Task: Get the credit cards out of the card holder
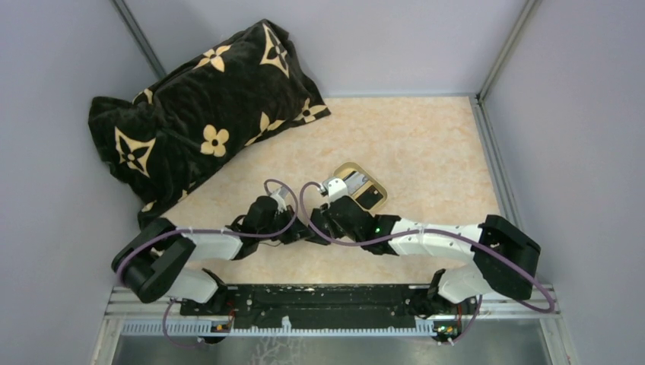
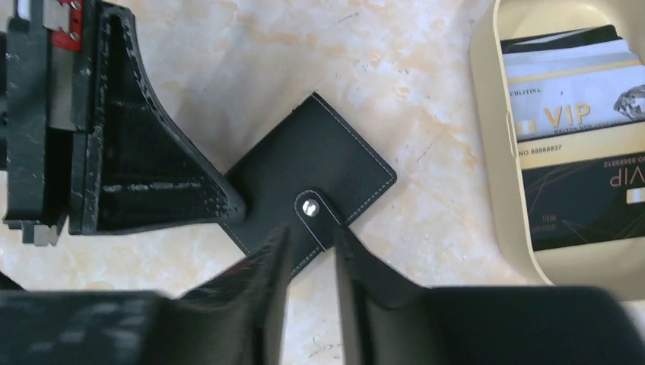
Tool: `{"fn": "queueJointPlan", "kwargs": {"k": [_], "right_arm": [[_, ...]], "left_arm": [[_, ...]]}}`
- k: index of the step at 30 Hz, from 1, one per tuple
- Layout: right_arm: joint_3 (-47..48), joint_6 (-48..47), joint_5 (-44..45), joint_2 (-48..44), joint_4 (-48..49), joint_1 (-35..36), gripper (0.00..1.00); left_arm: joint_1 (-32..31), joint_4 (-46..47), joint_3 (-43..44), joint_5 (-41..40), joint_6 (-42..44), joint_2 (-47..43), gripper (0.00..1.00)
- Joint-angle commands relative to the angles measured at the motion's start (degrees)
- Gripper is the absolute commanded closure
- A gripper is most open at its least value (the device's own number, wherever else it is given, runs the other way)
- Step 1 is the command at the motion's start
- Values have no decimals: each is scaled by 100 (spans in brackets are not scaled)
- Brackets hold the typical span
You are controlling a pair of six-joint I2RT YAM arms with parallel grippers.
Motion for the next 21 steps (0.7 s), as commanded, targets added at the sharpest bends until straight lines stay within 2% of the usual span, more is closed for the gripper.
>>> {"fn": "queueJointPlan", "kwargs": {"k": [1, 3, 5, 12, 21], "right_arm": [[374, -476, -86, 250, 402, -164, 66], [365, -476, -252, 365, 521, -266, 54], [360, -504, -313, 508, 556, -351, 47], [263, -711, -379, 1018, 646, -393, 44], [174, -652, -811, 1373, 764, -403, 45]], "left_arm": [[12, 665, -19, 303, -191, 554, 100], [13, 709, -21, 310, -196, 785, 100], [13, 733, -29, 339, -199, 944, 100], [31, 612, -54, 265, -151, 964, 100], [63, 538, -24, 294, -112, 1022, 100]]}}
